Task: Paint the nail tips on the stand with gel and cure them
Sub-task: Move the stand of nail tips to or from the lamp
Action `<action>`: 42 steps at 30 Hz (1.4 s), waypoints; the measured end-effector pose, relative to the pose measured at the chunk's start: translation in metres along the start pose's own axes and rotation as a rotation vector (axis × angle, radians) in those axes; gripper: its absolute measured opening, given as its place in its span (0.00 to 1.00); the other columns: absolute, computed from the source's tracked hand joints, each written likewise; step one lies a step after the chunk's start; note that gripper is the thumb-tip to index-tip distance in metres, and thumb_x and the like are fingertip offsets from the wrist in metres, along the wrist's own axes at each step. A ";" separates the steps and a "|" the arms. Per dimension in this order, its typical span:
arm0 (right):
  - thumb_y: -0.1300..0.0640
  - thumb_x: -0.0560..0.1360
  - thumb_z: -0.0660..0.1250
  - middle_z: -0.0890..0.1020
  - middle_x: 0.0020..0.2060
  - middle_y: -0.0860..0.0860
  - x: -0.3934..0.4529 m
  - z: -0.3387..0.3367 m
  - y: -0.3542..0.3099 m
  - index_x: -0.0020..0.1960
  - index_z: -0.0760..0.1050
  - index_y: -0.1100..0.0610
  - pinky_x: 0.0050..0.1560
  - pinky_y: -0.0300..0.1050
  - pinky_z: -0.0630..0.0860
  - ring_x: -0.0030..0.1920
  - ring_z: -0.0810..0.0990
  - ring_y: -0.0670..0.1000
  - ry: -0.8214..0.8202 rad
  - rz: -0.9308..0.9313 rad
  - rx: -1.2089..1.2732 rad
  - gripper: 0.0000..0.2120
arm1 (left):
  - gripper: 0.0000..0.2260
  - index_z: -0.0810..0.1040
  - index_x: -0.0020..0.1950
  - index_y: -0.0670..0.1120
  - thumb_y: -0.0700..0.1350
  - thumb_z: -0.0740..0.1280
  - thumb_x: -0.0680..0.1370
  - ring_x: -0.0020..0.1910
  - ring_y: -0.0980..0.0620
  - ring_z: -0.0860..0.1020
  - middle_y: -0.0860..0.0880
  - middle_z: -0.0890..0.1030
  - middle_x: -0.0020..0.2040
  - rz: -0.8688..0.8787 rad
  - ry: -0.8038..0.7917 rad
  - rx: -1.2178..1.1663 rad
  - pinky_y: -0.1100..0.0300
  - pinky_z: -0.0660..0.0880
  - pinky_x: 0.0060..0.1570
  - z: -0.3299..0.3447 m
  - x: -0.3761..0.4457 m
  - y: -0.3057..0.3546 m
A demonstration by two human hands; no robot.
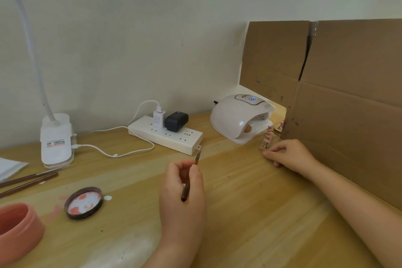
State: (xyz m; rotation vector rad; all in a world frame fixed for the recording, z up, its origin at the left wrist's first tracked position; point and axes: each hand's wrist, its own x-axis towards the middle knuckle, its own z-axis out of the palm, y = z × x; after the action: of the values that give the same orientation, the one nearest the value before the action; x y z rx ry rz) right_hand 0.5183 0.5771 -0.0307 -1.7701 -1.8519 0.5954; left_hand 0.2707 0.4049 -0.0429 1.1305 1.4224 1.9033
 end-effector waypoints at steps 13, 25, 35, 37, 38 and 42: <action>0.64 0.72 0.60 0.76 0.23 0.51 0.046 -0.018 -0.007 0.59 0.77 0.48 0.21 0.34 0.63 0.19 0.69 0.47 -0.234 0.216 0.041 0.19 | 0.05 0.76 0.46 0.55 0.46 0.63 0.78 0.38 0.62 0.77 0.59 0.80 0.41 -0.024 0.004 0.020 0.73 0.70 0.35 -0.001 0.000 -0.005; 0.53 0.72 0.63 0.79 0.34 0.52 0.062 -0.020 -0.040 0.39 0.74 0.58 0.34 0.44 0.70 0.35 0.77 0.54 0.295 -0.007 -0.115 0.08 | 0.04 0.77 0.46 0.56 0.48 0.63 0.76 0.44 0.60 0.78 0.59 0.80 0.42 -0.043 0.021 0.025 0.73 0.68 0.37 0.001 0.002 -0.008; 0.58 0.80 0.50 0.69 0.72 0.53 0.107 -0.010 -0.120 0.74 0.65 0.49 0.63 0.51 0.70 0.68 0.69 0.58 0.086 -0.067 -0.561 0.23 | 0.05 0.77 0.45 0.55 0.46 0.64 0.78 0.42 0.60 0.78 0.55 0.81 0.41 -0.058 0.057 0.015 0.68 0.69 0.37 -0.001 0.004 -0.008; 0.58 0.80 0.51 0.72 0.68 0.55 0.111 -0.011 -0.127 0.70 0.69 0.52 0.60 0.50 0.71 0.64 0.72 0.59 0.083 -0.052 -0.574 0.21 | 0.04 0.77 0.46 0.55 0.50 0.62 0.78 0.43 0.60 0.78 0.58 0.81 0.43 -0.057 0.055 0.009 0.66 0.69 0.39 0.000 0.004 -0.009; 0.58 0.80 0.52 0.74 0.67 0.55 0.114 -0.012 -0.128 0.69 0.71 0.53 0.59 0.50 0.71 0.63 0.73 0.59 0.079 -0.051 -0.545 0.20 | 0.06 0.77 0.46 0.56 0.53 0.61 0.77 0.44 0.60 0.78 0.59 0.81 0.43 -0.051 0.056 0.010 0.65 0.69 0.39 0.000 0.004 -0.010; 0.60 0.77 0.56 0.78 0.61 0.56 0.125 -0.015 -0.126 0.60 0.78 0.57 0.61 0.49 0.74 0.60 0.76 0.59 0.079 -0.057 -0.429 0.16 | 0.08 0.77 0.45 0.55 0.54 0.61 0.71 0.40 0.59 0.79 0.57 0.81 0.40 -0.040 0.083 -0.031 0.66 0.71 0.37 0.000 0.006 -0.012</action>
State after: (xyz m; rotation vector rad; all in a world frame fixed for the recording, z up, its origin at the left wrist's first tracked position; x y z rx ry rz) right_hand 0.4271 0.6945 0.0677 -1.9589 -2.0791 0.1040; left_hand 0.2666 0.4129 -0.0521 1.0123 1.4436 1.9574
